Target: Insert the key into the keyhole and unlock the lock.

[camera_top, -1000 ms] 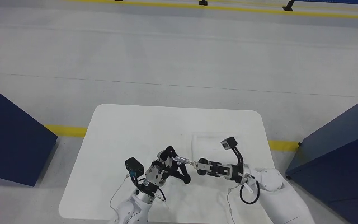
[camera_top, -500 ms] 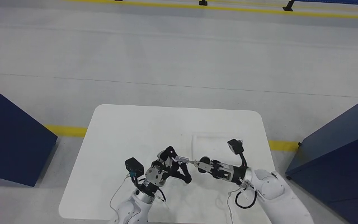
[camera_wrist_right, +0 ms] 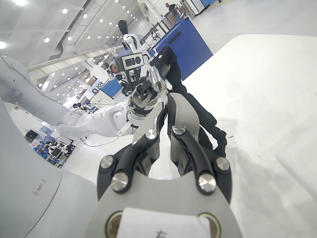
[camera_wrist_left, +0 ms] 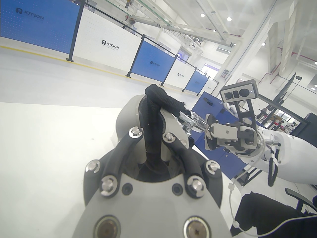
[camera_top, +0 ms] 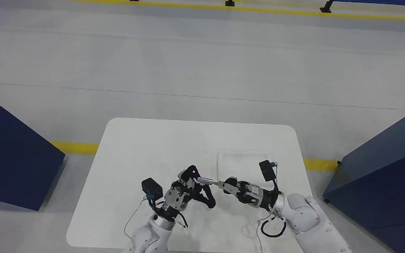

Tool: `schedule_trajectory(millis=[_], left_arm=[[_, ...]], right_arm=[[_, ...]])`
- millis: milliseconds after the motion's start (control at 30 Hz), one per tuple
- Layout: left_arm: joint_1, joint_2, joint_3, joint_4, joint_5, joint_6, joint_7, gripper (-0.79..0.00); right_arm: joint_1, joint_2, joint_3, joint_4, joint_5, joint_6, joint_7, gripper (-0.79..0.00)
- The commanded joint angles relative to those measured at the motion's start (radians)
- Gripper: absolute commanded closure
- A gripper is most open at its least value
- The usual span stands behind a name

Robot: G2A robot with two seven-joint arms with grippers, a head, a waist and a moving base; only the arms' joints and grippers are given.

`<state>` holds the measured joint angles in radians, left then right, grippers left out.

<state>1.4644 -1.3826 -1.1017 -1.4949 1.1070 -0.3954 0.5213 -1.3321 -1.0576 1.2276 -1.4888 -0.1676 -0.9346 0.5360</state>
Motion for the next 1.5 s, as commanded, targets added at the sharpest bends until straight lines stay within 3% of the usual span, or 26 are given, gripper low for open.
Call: schedule_trajectory(millis=[0,300,733,900,1000,1067,1100,1233,1467], left_arm=[[0.000,0.000,0.000,0.000,0.000,0.000,0.000,0.000],[0.000,0.000,0.000,0.000,0.000,0.000,0.000,0.000],[0.000,0.000,0.000,0.000,0.000,0.000,0.000,0.000],[0.000,0.000,0.000,0.000,0.000,0.000,0.000,0.000],[0.000,0.000,0.000,0.000,0.000,0.000,0.000,0.000],[0.000,0.000,0.000,0.000,0.000,0.000,0.000,0.000],[0.000,0.000,0.000,0.000,0.000,0.000,0.000,0.000],[0.000,0.000,0.000,0.000,0.000,0.000,0.000,0.000],[0.000,0.000,0.000,0.000,0.000,0.000,0.000,0.000]], right_arm=[[0.000,0.000,0.000,0.000,0.001,0.000,0.001,0.000],[-0.001,0.000,0.000,-0.005,-0.002,0.010,-0.005,0.000],[-0.057,-0.007,0.054,-0.068,-0.311,-0.025,-0.232,0.000],[-0.066,-0.009,0.060,-0.057,-0.330,-0.024,-0.289,0.000],[-0.071,-0.009,0.064,-0.047,-0.295,-0.034,-0.312,-0.006],[-0.074,-0.007,0.066,-0.036,-0.260,-0.043,-0.308,-0.292],[-0.077,-0.006,0.063,-0.028,-0.229,-0.050,-0.302,-0.376],[-0.062,0.004,0.013,0.015,-0.018,-0.070,-0.163,-0.354],[0.000,0.035,-0.035,0.050,0.368,-0.017,0.154,-0.351]])
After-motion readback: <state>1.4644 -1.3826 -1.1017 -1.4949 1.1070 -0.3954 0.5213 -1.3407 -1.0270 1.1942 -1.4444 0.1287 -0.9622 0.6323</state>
